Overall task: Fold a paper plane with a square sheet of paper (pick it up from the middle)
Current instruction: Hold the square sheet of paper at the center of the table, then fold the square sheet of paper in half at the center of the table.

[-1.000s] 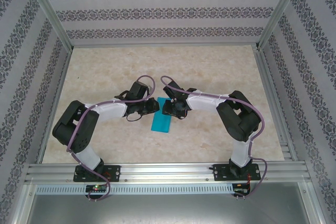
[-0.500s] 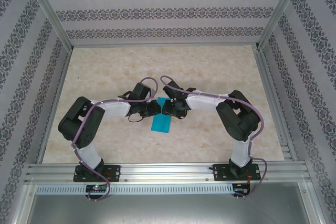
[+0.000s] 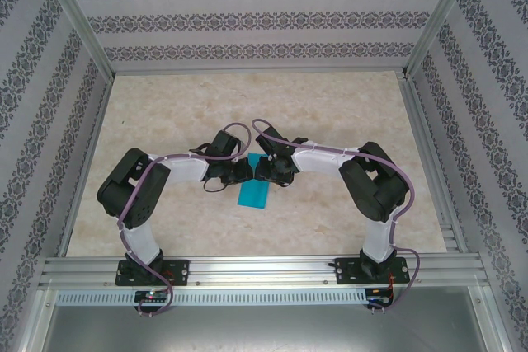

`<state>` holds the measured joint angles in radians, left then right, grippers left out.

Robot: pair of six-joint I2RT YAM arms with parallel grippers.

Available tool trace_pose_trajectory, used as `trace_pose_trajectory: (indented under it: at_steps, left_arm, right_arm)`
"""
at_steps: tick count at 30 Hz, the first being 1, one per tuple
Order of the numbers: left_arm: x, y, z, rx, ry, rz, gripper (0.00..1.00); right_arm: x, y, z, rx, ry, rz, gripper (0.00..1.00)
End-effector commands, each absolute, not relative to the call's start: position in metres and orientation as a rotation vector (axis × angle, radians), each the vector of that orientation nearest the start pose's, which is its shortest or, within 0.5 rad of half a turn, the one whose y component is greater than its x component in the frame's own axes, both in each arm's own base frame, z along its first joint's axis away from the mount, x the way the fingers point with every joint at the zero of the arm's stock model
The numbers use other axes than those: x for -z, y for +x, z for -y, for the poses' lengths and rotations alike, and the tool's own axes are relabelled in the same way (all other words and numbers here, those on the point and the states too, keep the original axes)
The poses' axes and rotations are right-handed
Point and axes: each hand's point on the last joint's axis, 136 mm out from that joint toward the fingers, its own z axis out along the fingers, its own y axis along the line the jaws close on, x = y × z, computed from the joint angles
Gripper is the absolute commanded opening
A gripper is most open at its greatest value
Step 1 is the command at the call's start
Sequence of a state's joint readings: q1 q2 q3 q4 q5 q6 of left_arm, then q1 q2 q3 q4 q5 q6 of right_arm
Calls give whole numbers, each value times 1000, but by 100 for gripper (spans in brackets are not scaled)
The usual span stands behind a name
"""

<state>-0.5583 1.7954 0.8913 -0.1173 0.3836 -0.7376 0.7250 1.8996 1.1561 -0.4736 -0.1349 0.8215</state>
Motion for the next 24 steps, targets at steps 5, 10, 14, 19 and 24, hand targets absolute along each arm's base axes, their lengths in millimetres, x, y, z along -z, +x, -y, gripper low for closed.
trace_pose_trajectory:
  at_steps: [5,10,14,19,24]
  left_arm:
    - [22,282,245,727,-113,-2920,8]
    - [28,279,241,701,-116,-2932,8]
    - [32,279,242,705,-123,-2937,8]
    - [33,278,240,695,-137,-2936,7]
    - [36,276,238,691,-153,-2941,5]
  right_arm:
    - [-15,293,-268,-480,172,-2908,43]
    - [-69,301,-256,-529,148,-2742,51]
    - [-87,301,-267,-627,94,-2700,45]
    - [-86,302,-297,-763,58,-2706,16]
    - [-71,304,-308,-802,80,-2732,0]
